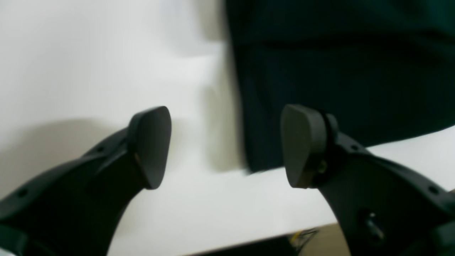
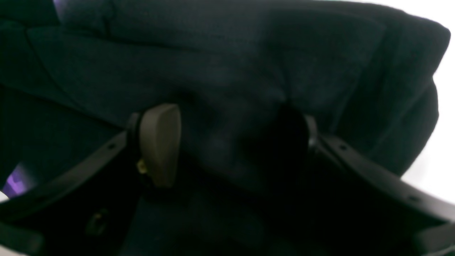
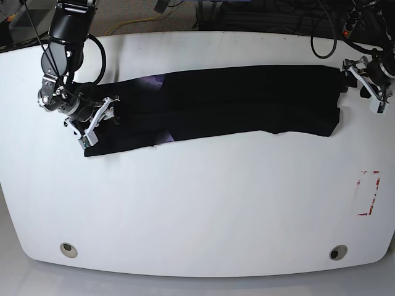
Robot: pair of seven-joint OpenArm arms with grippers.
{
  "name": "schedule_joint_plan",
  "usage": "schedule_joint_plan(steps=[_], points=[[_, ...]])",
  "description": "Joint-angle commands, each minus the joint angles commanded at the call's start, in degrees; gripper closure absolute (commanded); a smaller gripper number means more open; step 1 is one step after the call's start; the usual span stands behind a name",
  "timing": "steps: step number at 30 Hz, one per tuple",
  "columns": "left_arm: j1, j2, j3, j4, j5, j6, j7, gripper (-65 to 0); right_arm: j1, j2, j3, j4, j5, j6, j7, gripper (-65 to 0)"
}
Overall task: Fold the T-shirt properly
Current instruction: 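Lay the folded edge down and release with both grippers, then grasp the shirt end with the left gripper and tuck it inward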
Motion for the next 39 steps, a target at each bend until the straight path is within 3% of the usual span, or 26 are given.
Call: schedule_joint_plan(steps=[3, 11, 14, 21, 28, 34, 37, 39], points=[[-4.5, 1.5, 0.3, -0.4, 1.1, 0.0, 0.0, -44.6, 0.0, 0.0, 0.0, 0.0, 0.0, 0.00, 0.0, -41.5], [-13.9, 1.8, 5.4, -4.4, 1.2, 0.0, 0.1, -44.6, -0.1, -1.0, 0.0, 0.0, 0.0, 0.00, 0.0, -41.5], [-16.8, 1.6, 6.9, -9.7, 1.4, 3.6, 0.1, -44.6, -0.1, -1.2, 0.0, 0.0, 0.0, 0.00, 0.0, -41.5], [-20.5, 1.5, 8.0, -16.4, 4.5, 7.5, 0.1, -44.4, -0.1, -1.6, 0.0, 0.0, 0.0, 0.00, 0.0, -41.5], [-22.7, 1.5, 12.3, -21.4, 11.5, 7.5, -0.2, -44.2, -0.1, -2.3, 0.0, 0.0, -0.1, 0.00, 0.1, -41.5], [-23.4, 1.5, 14.3, -23.6, 13.1, 7.6, -0.2, -43.8, -0.1, -2.4, 0.0, 0.0, -0.1, 0.00, 0.1, -41.5], [-23.4, 1.5, 15.2, -23.6, 14.4, 7.4, 0.0, -37.5, -0.1, -2.5, 0.0, 0.0, -0.2, 0.00, 0.1, -41.5], [-23.4, 1.5, 15.4, -23.6, 14.6, 7.4, -0.1, -26.4, 0.0, -2.6, 0.0, 0.0, -0.2, 0.00, 0.1, -41.5]])
